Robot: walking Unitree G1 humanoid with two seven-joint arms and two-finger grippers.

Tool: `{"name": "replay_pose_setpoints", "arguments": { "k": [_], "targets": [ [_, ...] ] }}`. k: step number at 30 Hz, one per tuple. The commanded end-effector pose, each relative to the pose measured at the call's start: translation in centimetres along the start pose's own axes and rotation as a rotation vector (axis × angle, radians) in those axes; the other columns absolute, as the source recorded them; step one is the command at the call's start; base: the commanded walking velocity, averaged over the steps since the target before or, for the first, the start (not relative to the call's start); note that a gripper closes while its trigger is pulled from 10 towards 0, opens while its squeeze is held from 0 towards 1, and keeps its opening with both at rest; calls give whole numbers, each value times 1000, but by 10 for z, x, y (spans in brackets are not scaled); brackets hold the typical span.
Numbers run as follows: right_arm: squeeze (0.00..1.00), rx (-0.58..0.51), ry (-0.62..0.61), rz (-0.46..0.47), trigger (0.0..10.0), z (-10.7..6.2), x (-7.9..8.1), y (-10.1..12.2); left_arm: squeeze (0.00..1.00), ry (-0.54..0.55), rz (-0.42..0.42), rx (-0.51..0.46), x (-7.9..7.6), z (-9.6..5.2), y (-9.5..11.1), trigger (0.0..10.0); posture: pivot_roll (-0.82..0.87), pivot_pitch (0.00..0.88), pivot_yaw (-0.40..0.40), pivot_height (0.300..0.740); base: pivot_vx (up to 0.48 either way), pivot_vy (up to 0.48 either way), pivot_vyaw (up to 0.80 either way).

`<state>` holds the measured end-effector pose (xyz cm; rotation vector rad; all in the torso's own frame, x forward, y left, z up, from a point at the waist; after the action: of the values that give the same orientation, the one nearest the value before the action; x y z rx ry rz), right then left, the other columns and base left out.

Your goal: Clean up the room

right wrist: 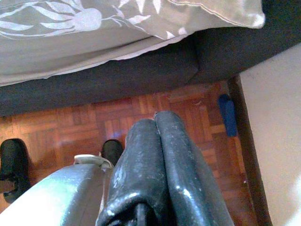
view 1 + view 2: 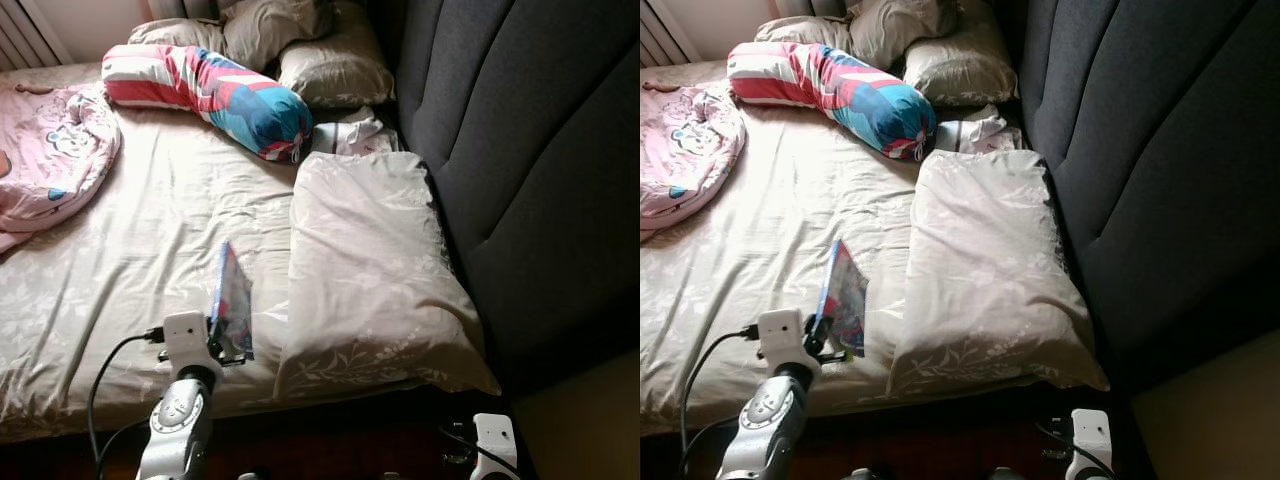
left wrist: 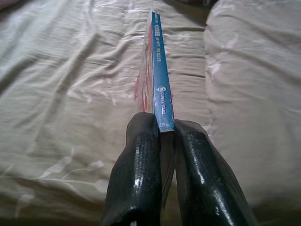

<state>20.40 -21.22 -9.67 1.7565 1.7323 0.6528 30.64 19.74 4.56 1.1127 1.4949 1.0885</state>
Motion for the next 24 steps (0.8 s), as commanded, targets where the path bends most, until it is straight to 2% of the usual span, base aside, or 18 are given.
{"name": "replay_pose_setpoints", "arguments": {
  "k": [1,7,24],
  "targets": [
    [0,30,7,-13,10000,-3,0,-9,0,0,20,-22,0,2,5,10000,-52,209,19,740,0,0,0],
    [0,28,12,-17,10000,-2,1,-8,0,20,60,-19,5,2,5,10000,-53,210,17,740,0,0,528],
    [0,26,7,-1,10000,-2,0,-8,0,7,46,-23,2,2,4,10000,-55,214,16,740,0,0,0]
  ]
}}
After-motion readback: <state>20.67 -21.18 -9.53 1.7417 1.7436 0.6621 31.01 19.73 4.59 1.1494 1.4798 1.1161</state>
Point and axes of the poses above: a point about 5 cm out from each wrist's last joint towards the gripper, its own z axis pointing out of the wrist towards the gripper, its own y axis along the axis of the wrist's last joint, x = y × z, the point moved 3 cm from there along z, pointing out of the wrist towards the gripper, and after that the axes turned 4 degrees about -z, right-handed, at the moved point
